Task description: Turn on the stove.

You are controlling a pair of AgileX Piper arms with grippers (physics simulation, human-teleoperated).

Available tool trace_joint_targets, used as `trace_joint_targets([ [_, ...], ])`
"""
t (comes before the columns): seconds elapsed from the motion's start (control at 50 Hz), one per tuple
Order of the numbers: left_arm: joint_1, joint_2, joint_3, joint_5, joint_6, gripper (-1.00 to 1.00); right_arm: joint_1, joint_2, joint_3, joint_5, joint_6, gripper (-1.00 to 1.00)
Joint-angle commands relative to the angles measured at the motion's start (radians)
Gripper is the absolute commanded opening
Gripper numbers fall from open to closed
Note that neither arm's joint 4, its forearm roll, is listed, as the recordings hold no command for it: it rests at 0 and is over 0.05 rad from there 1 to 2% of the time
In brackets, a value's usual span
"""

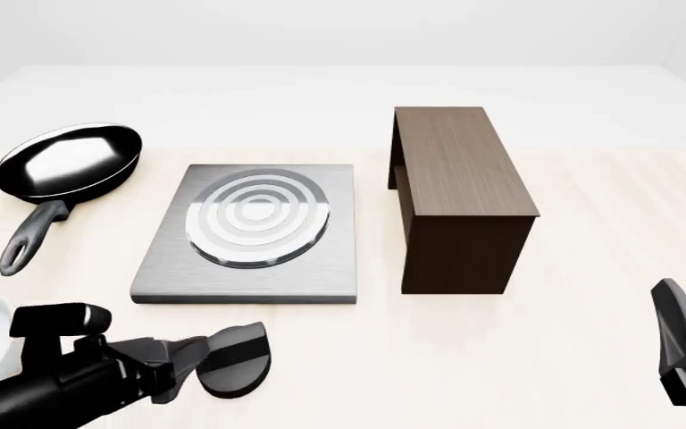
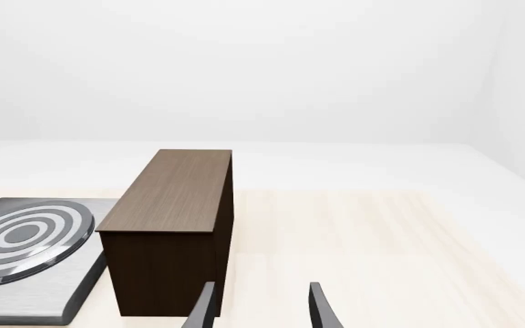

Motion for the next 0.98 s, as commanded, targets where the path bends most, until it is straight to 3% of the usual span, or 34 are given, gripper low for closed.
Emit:
trace_joint_targets([
  [0.02,0.157,-0.288,-0.145,0.356,0.215,1.00,0.000,0.000,0.000,0.000,0.000,1.00],
  [0.08,0.235,-0.317,-0.173,0.397,0.306,1.00,0.000,0.000,0.000,0.000,0.000,1.00],
  [0.22,0.329,-0.346,-0.214,0.425,0.391,1.00,0.000,0.000,0.000,0.000,0.000,1.00],
  [0.54,0.569,-0.347,-0.405,0.469,0.497,1.00,0.000,0.000,0.000,0.000,0.000,1.00],
  [0.82,0.694,-0.369,-0.526,0.553,0.487,1.00,0.000,0.000,0.000,0.000,0.000,1.00],
  [0.98,0.820,-0.372,-0.578,0.574,0.479,1.00,0.000,0.000,0.000,0.000,0.000,1.00],
])
